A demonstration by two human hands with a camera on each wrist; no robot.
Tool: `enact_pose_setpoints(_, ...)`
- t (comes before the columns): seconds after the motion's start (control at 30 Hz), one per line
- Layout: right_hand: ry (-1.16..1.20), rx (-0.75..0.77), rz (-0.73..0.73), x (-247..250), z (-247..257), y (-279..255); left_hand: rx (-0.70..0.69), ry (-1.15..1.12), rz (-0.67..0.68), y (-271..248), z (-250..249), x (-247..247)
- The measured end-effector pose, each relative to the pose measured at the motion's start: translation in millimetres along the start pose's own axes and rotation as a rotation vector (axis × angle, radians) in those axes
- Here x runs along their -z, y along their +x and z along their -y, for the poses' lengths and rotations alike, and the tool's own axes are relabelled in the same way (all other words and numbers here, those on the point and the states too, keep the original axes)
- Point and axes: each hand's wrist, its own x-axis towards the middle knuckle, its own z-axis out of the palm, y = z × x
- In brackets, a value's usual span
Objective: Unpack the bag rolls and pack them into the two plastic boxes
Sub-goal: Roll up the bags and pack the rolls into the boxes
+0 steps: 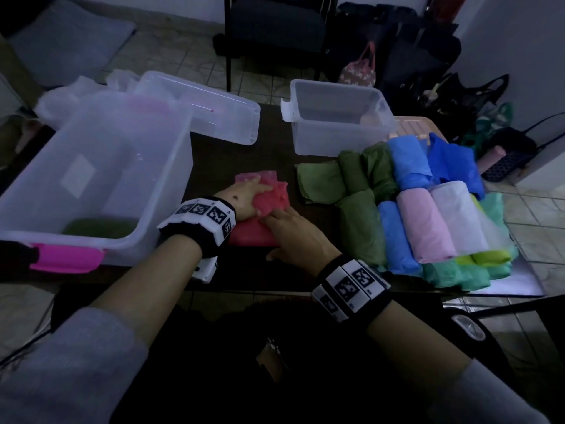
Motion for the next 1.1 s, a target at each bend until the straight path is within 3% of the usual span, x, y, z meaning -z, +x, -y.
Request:
enact_pose_setpoints(0.13,0.022,-0.004,-0.013,-1,-4,5,0.027,-0.1,-0.297,-15,-4,0)
enact_pose_setpoints(0.17,0.042,-0.006,-0.011,1,-5,7,0.042,-0.148,-0.316,-19,-5,0)
enact_pose_setpoints(0.33,0.2,-0.052,0.079,20,-16,18,0.114,-0.196,-0.096,-35,-5,0)
enact_pose_setpoints(0.67,0.285,-0.084,0.326,43,-36,34,0.095,-0.207,-0.034,-39,3,4)
enact_pose_setpoints(0.8,0.362,-0.092,0.266,36,-35,32,0.103,-0.178,0.013,-32,6,1)
enact_pose_setpoints(0.9,0.417,-0.11,0.091,24,-36,34,0.113,-0.179,0.002,-29,3,0)
enact_pose_setpoints(0.97,0.397,-0.125,0.048,19,-39,35,0.116,-0.188,-0.014,-28,2,-1)
enact_pose_setpoints(1.1,0.287,-0.19,0.083,23,-39,39,0.064,-0.203,-0.266,-30,1,-6)
